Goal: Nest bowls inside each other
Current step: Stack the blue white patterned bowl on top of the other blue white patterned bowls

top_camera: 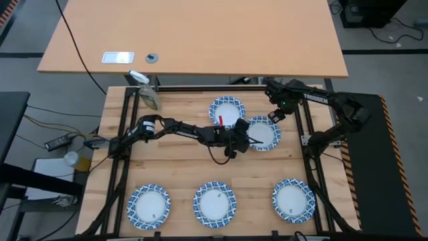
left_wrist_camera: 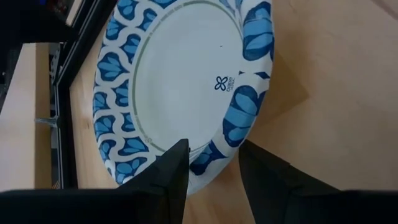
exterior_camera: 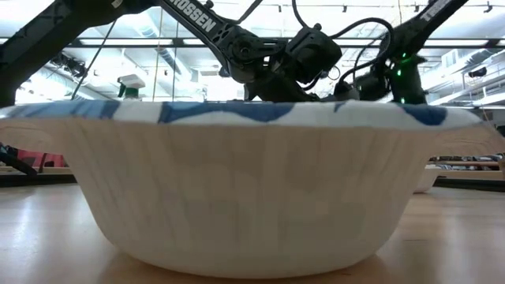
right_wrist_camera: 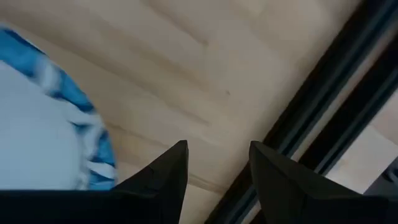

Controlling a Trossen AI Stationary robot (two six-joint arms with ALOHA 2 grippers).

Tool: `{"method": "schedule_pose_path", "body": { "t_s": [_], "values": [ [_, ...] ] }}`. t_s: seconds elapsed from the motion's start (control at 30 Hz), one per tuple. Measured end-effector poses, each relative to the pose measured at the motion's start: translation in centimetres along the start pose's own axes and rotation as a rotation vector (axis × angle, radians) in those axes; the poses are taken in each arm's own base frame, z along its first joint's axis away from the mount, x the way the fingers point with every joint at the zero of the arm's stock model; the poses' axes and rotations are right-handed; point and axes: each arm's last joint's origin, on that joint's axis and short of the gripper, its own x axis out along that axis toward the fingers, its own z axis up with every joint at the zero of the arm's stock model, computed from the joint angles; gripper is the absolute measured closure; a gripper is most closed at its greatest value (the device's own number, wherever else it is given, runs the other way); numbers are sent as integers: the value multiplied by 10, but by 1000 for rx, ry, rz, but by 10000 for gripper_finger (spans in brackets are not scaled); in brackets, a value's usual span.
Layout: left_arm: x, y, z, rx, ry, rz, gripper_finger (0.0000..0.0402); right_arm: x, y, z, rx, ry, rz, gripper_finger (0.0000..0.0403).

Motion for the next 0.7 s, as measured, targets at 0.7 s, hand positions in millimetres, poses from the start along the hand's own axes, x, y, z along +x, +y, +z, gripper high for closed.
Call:
{"method": "schedule_pose_path", "body": {
  "t_s": [0.7],
  "values": [
    [0,0,0,46,26,25,351,17,14,12,-63,32,102,225]
  ]
}}
